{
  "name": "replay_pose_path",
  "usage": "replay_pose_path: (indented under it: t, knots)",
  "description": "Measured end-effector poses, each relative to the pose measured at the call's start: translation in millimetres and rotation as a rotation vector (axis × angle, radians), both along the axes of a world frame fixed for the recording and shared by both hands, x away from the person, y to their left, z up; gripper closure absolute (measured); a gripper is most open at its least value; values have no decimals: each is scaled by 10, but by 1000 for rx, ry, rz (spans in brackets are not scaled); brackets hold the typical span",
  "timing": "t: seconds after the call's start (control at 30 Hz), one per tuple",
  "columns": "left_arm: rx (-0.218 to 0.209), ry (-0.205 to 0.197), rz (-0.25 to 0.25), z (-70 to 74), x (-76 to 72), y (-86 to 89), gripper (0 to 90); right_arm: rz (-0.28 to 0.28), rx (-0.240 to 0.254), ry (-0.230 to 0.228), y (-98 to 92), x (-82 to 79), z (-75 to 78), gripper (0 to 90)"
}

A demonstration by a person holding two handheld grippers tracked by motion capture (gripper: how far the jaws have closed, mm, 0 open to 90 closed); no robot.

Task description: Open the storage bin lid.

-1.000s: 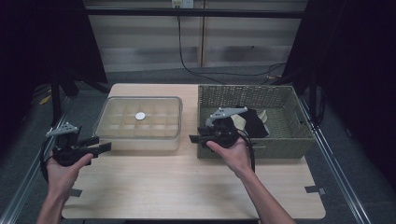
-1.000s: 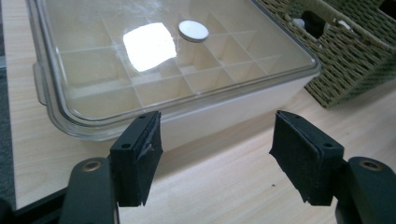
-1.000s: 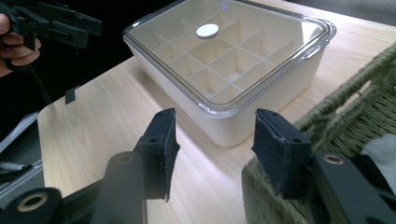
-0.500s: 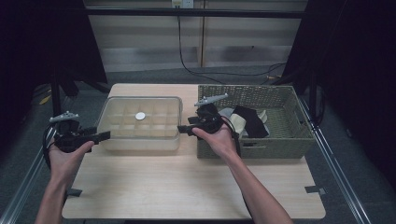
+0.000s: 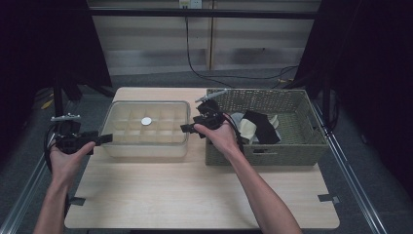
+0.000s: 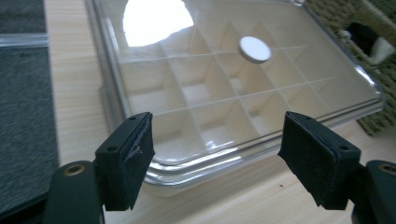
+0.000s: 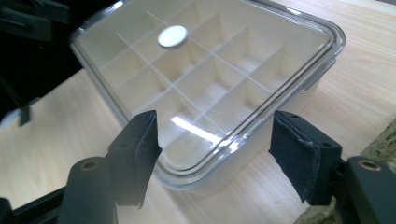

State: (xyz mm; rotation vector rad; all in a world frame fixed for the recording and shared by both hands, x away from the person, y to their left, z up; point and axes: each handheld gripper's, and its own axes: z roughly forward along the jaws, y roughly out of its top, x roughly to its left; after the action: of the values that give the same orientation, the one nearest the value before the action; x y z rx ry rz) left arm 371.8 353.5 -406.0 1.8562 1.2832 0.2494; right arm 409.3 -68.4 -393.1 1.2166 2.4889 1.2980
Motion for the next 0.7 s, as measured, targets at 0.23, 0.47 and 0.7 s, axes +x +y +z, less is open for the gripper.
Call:
replay_pose_path:
  t: [0.23,0.47,0.7]
  knots:
    - [-11,5,3,44,66,71,267,-2,-4,58,33,142,-70,291]
    - [0,20,-9,60,215,57,296,-30,-52,63,92,292,-19,301]
    - [-35,43,7,38,342,91,276,-43,-62,110,164,462,-69,314]
